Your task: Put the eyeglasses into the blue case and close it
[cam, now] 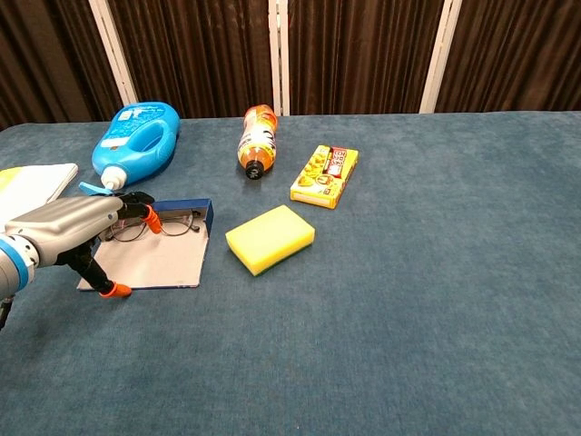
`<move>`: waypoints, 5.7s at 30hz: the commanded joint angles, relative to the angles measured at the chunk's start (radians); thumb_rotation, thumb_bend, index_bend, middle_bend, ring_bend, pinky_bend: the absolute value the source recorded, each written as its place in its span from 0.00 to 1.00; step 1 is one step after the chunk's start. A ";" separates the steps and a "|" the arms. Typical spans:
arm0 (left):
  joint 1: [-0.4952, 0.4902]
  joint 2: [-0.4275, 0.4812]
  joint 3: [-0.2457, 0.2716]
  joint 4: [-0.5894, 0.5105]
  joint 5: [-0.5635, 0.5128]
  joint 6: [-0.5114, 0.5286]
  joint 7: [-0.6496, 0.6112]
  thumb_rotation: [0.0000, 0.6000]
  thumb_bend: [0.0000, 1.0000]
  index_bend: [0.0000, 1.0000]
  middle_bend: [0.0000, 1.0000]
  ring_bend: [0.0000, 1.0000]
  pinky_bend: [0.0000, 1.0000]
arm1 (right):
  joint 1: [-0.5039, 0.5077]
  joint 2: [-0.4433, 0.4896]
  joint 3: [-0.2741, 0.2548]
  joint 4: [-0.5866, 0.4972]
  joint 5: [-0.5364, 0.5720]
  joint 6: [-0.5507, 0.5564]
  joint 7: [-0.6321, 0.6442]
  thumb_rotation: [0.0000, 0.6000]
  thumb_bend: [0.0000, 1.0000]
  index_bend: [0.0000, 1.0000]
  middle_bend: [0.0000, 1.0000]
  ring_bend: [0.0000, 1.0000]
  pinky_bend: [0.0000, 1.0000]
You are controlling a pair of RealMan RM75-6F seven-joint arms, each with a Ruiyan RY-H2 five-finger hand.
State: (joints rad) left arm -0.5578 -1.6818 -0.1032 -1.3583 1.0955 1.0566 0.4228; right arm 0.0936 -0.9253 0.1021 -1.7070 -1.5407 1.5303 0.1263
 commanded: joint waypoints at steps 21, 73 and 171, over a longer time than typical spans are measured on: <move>0.004 -0.014 0.002 0.042 0.017 -0.021 -0.032 1.00 0.50 0.24 0.00 0.00 0.00 | 0.000 -0.002 0.001 0.002 0.000 0.002 -0.001 1.00 0.00 0.00 0.00 0.00 0.00; -0.031 0.019 -0.031 0.044 0.002 -0.060 -0.076 1.00 0.66 0.65 0.00 0.00 0.00 | 0.004 -0.009 0.000 0.005 0.003 -0.007 -0.014 1.00 0.00 0.00 0.00 0.00 0.00; -0.121 0.254 0.071 -0.187 -0.046 -0.131 0.014 1.00 0.00 0.00 0.00 0.00 0.00 | 0.009 -0.016 -0.005 0.003 -0.002 -0.016 -0.030 1.00 0.00 0.00 0.00 0.00 0.00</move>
State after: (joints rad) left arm -0.6926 -1.4509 -0.0303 -1.5185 1.0335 0.9009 0.4512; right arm 0.1029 -0.9419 0.0974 -1.7037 -1.5422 1.5136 0.0962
